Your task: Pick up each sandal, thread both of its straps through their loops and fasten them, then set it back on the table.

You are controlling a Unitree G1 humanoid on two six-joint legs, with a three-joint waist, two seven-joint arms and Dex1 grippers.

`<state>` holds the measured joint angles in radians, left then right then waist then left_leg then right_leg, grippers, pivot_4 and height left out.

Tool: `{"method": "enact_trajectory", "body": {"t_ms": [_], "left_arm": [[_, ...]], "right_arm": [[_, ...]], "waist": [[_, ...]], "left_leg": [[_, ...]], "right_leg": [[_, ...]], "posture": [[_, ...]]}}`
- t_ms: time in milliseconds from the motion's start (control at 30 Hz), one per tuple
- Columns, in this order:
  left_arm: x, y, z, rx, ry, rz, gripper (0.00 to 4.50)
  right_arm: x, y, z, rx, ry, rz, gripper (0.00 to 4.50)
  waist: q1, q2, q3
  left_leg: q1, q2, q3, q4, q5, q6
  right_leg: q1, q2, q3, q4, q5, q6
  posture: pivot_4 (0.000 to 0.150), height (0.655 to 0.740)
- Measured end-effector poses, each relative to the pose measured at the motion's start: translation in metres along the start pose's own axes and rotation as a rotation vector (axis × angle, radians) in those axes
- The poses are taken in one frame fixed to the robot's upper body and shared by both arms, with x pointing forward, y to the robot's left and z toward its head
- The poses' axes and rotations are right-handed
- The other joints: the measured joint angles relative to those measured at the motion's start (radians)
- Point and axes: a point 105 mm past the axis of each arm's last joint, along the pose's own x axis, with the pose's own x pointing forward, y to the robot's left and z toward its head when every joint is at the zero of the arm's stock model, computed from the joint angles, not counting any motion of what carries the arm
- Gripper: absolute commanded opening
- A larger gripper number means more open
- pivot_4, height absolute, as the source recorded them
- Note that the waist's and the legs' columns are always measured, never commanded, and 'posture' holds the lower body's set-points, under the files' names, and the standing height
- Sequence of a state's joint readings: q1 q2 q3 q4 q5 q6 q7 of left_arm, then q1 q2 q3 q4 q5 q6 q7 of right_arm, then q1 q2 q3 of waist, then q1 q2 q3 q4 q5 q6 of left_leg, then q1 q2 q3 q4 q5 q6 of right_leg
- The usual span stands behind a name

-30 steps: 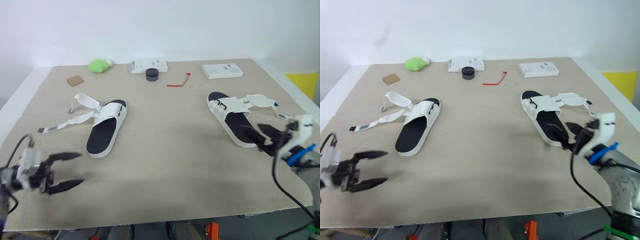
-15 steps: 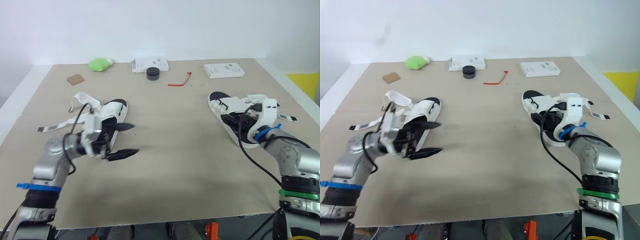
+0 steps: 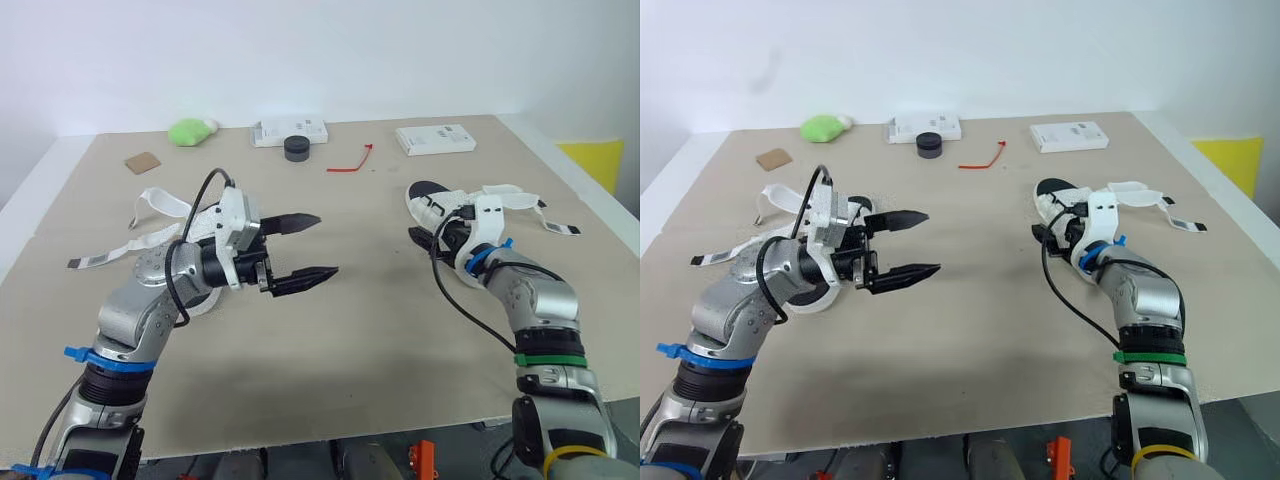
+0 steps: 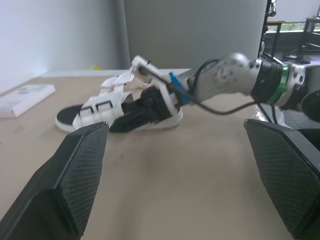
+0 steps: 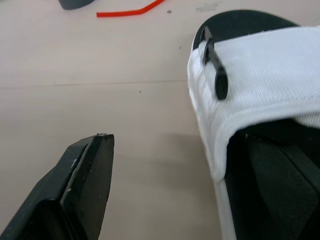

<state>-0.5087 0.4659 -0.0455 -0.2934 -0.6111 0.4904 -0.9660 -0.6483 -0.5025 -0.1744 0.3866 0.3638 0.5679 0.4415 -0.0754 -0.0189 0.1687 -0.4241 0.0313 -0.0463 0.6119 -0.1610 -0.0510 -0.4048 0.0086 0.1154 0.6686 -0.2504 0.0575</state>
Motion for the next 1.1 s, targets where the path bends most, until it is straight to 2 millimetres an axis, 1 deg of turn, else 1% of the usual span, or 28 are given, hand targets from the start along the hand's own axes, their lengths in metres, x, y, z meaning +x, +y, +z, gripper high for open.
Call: {"method": "enact_trajectory", "body": {"t_ms": [167, 367, 467, 500, 533, 600, 633, 700, 733, 867, 967, 1033, 1067, 1100], "left_arm": [[-0.008, 0.003, -0.01, -0.033, 0.108, 0.022, 4.48], [-0.011, 0.007, -0.016, -0.034, 0.166, 0.057, 4.48], [-0.011, 0.008, -0.015, -0.035, 0.163, 0.075, 4.5], [-0.012, 0.008, -0.015, -0.034, 0.163, 0.083, 4.5], [-0.013, 0.008, -0.014, -0.034, 0.16, 0.092, 4.5], [-0.016, 0.01, -0.016, -0.042, 0.16, 0.116, 4.5], [-0.018, 0.01, -0.017, -0.051, 0.161, 0.126, 4.5], [-0.022, 0.011, -0.019, -0.062, 0.16, 0.147, 4.5], [-0.024, 0.011, -0.019, -0.069, 0.157, 0.158, 4.5], [-0.034, 0.013, -0.021, -0.087, 0.16, 0.198, 4.5], [-0.043, 0.01, -0.025, -0.104, 0.181, 0.213, 4.5], [-0.05, 0.008, -0.027, -0.121, 0.193, 0.216, 4.5], [-0.056, 0.009, -0.026, -0.132, 0.199, 0.226, 4.5], [-0.059, 0.01, -0.024, -0.131, 0.196, 0.235, 4.5]], "right_arm": [[0.011, 0.008, 0.008, -0.043, -0.03, 0.031, 4.5], [0.028, 0.013, 0.002, -0.098, -0.027, 0.028, 4.5], [0.031, 0.011, 0.003, -0.111, -0.035, 0.018, 3.67], [0.032, 0.01, 0.003, -0.12, -0.041, 0.012, 3.24], [0.032, 0.01, 0.003, -0.126, -0.048, 0.011, 2.64], [0.032, 0.011, 0.003, -0.13, -0.058, 0.019, 1.8], [0.033, 0.013, 0.003, -0.131, -0.065, 0.028, 1.22], [0.034, 0.02, 0.002, -0.132, -0.075, 0.063, 0.32], [0.035, 0.023, 0.001, -0.13, -0.08, 0.071, 0.03], [0.033, 0.029, -0.001, -0.135, -0.09, 0.12, 0.03], [0.028, 0.043, -0.003, -0.109, -0.101, 0.225, 0.03], [0.015, 0.063, -0.004, -0.118, -0.094, 0.38, 0.03], [0.003, 0.083, -0.006, -0.148, -0.071, 0.531, 0.03], [-0.005, 0.094, -0.008, -0.161, -0.056, 0.616, 0.03]], "waist": [[-0.005, 0.0, 0.0], [-0.005, 0.0, 0.0], [-0.005, 0.0, 0.001], [-0.005, 0.0, 0.001], [-0.005, 0.0, 0.001], [-0.006, 0.0, 0.001], [-0.007, 0.0, 0.001], [-0.007, 0.0, 0.001], [-0.007, 0.0, 0.001], [-0.007, 0.0, 0.001], [-0.007, 0.0, 0.001], [-0.007, 0.0, 0.002], [-0.007, 0.0, 0.002], [-0.007, 0.001, 0.003]], "left_leg": [[0.0, 0.0, 0.0, 0.0, 0.0, 0.0], [0.0, 0.0, 0.0, 0.0, 0.0, 0.0], [0.0, 0.0, 0.0, 0.0, 0.0, 0.0], [0.0, 0.0, 0.0, 0.0, 0.0, 0.0], [0.0, 0.0, 0.0, -0.001, 0.0, 0.0], [0.0, 0.001, 0.0, -0.001, 0.0, 0.0], [0.0, 0.001, 0.0, -0.001, 0.0, 0.0], [0.0, 0.001, 0.0, -0.001, 0.0, 0.0], [0.0, 0.001, 0.0, -0.001, 0.0, 0.0], [0.0, 0.0, 0.0, -0.001, 0.0, 0.0], [0.0, 0.001, 0.0, -0.002, 0.0, 0.0], [0.0, 0.001, 0.0, -0.003, 0.0, 0.0], [0.0, 0.001, 0.0, -0.003, 0.0, 0.0], [0.0, 0.001, 0.0, -0.003, 0.0, 0.0]], "right_leg": [[0.0, 0.001, 0.0, 0.0, 0.0, 0.0], [0.0, 0.001, 0.001, 0.0, 0.0, 0.0], [-0.001, 0.0, 0.001, 0.0, 0.0, 0.0], [-0.001, 0.0, 0.001, 0.0, 0.0, 0.0], [-0.001, 0.001, 0.001, 0.0, 0.0, 0.0], [-0.001, 0.001, 0.001, 0.0, 0.0, 0.0], [-0.001, 0.001, 0.001, 0.0, 0.0, -0.001], [-0.001, 0.001, 0.001, 0.0, 0.0, -0.001], [-0.001, 0.001, 0.001, 0.0, 0.0, -0.001], [-0.001, 0.0, 0.001, 0.0, 0.0, 0.0], [-0.001, 0.001, 0.001, 0.0, 0.0, -0.001], [-0.002, 0.001, 0.001, 0.0, -0.001, -0.001], [-0.002, 0.001, 0.0, 0.0, -0.001, -0.002], [-0.002, 0.001, 0.0, 0.0, -0.002, -0.002]], "posture": [[0.15, 0.74], [0.15, 0.74], [0.15, 0.74], [0.15, 0.74], [0.15, 0.74], [0.15, 0.74], [0.15, 0.74], [0.15, 0.74], [0.15, 0.74], [0.15, 0.74], [0.15, 0.74], [0.15, 0.74], [0.15, 0.74], [0.15, 0.74]]}}
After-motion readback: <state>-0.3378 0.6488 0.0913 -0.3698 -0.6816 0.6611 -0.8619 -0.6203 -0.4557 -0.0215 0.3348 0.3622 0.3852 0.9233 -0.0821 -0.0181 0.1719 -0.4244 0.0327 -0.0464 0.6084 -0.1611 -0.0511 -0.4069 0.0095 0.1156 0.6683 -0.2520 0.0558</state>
